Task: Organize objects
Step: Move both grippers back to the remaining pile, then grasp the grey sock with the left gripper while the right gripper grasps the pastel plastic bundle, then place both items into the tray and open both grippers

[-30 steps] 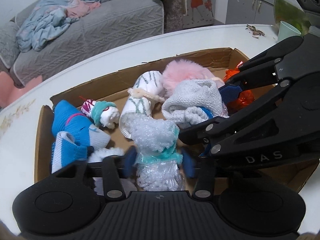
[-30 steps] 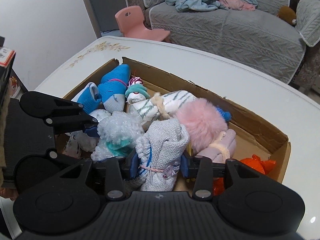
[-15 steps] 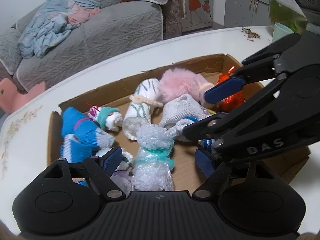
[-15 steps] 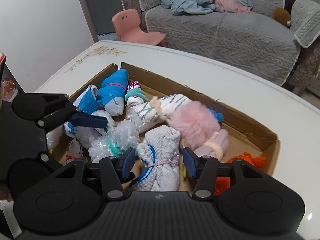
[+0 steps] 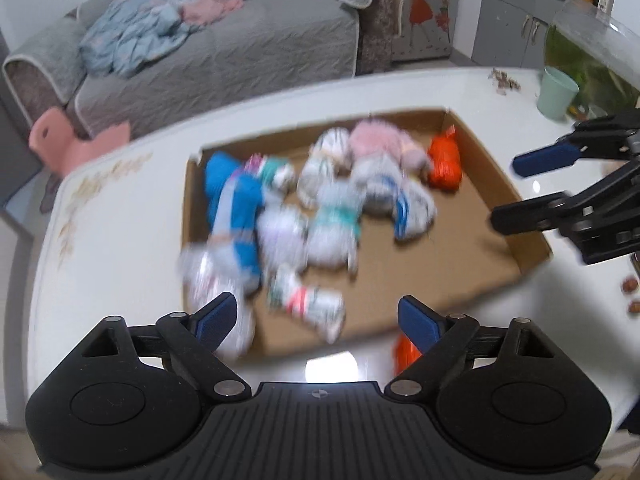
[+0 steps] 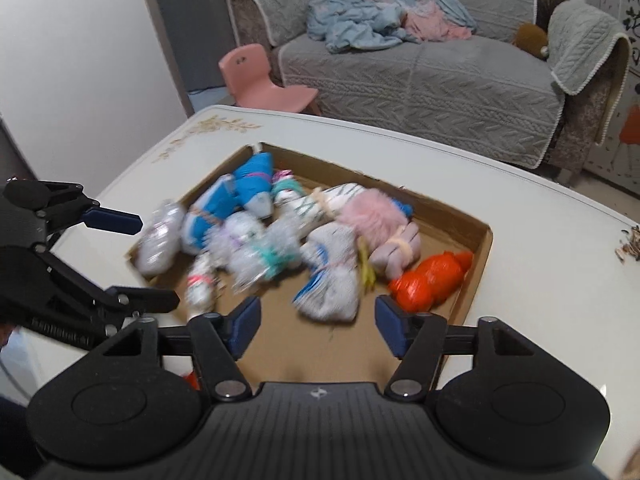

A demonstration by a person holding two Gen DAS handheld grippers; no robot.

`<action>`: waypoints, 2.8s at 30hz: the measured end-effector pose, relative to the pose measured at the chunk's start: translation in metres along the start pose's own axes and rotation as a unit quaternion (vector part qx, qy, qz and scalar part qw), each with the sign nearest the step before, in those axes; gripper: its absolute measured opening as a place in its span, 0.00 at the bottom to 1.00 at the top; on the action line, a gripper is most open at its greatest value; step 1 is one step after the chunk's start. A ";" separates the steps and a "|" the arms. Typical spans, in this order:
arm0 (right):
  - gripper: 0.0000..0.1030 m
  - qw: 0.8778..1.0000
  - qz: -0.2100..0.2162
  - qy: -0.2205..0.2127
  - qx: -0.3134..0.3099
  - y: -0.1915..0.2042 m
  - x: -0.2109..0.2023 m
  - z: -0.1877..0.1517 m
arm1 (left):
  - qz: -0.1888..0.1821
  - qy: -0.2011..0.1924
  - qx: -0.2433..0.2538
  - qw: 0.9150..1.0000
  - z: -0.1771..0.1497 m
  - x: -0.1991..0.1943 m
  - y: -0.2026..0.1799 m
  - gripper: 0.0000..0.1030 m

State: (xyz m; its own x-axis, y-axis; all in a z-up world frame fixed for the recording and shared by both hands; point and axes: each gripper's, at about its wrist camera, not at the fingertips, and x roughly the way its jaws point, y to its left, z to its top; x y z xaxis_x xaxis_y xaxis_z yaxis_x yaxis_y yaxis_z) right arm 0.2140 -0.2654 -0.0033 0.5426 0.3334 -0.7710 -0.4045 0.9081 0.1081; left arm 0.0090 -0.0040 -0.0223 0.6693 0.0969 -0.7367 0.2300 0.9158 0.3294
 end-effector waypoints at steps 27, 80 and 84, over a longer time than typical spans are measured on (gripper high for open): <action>0.46 0.980 0.067 0.086 -0.169 0.087 0.037 -0.111 | -0.034 0.017 0.117 0.992 -0.085 0.024 -0.024 0.92; 0.25 0.991 0.073 0.057 -0.099 0.049 -0.011 -0.084 | -0.055 -0.051 0.090 0.993 -0.025 -0.032 -0.014 0.65; 0.25 0.994 0.064 0.028 -0.086 0.036 -0.020 -0.069 | -0.066 -0.077 0.097 0.990 -0.005 -0.033 -0.022 0.65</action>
State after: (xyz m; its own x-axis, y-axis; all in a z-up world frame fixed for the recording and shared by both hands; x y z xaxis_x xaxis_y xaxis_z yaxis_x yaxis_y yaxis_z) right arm 0.1374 -0.2567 -0.0273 0.4384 0.4239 -0.7926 -0.5895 0.8012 0.1025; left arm -0.0216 -0.0258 -0.0078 0.7206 -0.0920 -0.6872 0.4434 0.8231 0.3548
